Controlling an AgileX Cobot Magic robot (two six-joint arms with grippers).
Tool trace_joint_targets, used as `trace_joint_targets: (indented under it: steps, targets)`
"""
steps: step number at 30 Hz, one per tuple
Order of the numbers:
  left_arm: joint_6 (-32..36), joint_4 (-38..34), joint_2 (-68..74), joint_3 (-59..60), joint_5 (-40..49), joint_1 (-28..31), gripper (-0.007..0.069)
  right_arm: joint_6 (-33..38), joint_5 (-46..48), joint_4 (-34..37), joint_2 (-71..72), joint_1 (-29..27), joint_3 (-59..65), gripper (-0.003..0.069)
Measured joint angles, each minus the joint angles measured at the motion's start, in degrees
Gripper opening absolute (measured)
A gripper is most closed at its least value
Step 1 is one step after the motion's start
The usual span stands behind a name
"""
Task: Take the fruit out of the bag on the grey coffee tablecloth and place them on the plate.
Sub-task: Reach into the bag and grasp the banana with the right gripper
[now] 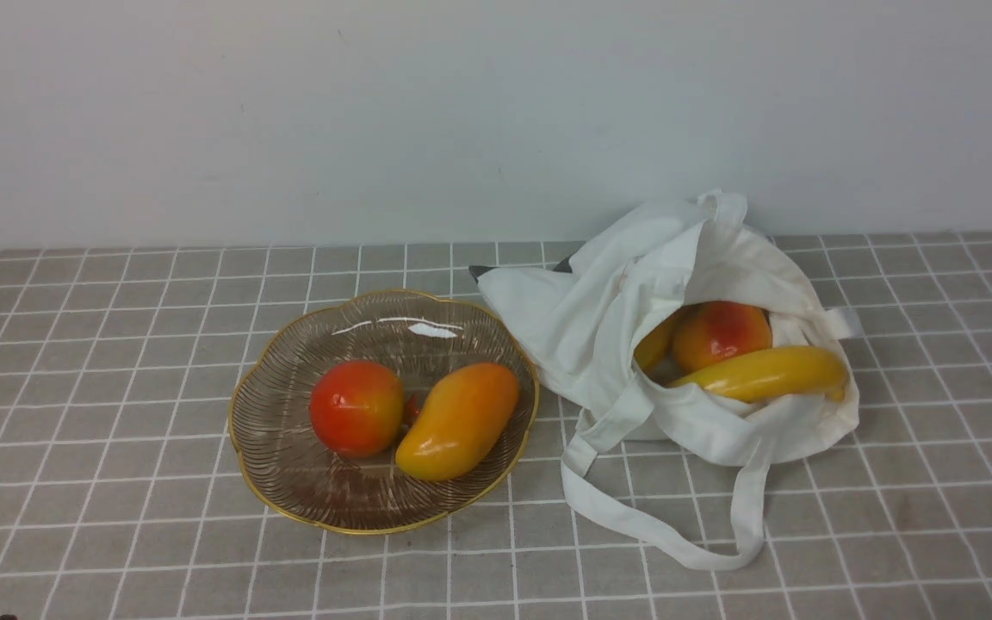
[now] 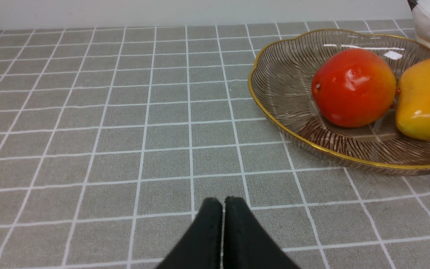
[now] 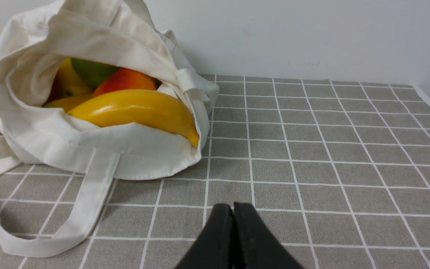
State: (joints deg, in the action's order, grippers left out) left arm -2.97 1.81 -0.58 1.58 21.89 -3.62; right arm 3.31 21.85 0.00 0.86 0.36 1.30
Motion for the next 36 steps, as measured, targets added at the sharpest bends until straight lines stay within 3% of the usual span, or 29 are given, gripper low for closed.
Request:
trace_joint_targets:
  steps: [26, 29, 36]
  targets:
    - [0.00, 0.00, 0.00, 0.00, 0.00, 0.00, -0.0008, 0.00, -0.13, 0.00, 0.00, 0.00, 0.00, -0.0014]
    - [0.00, 0.00, 0.00, 0.00, 0.00, 0.00, -0.0008, -1.23, -4.73, 4.51, 0.00, 0.00, 0.40, -0.0014]
    - [0.00, 0.00, 0.00, 0.00, 0.00, 0.00, -0.0008, -10.38, -21.48, 28.18, 0.00, 0.00, 0.40, -0.0014]
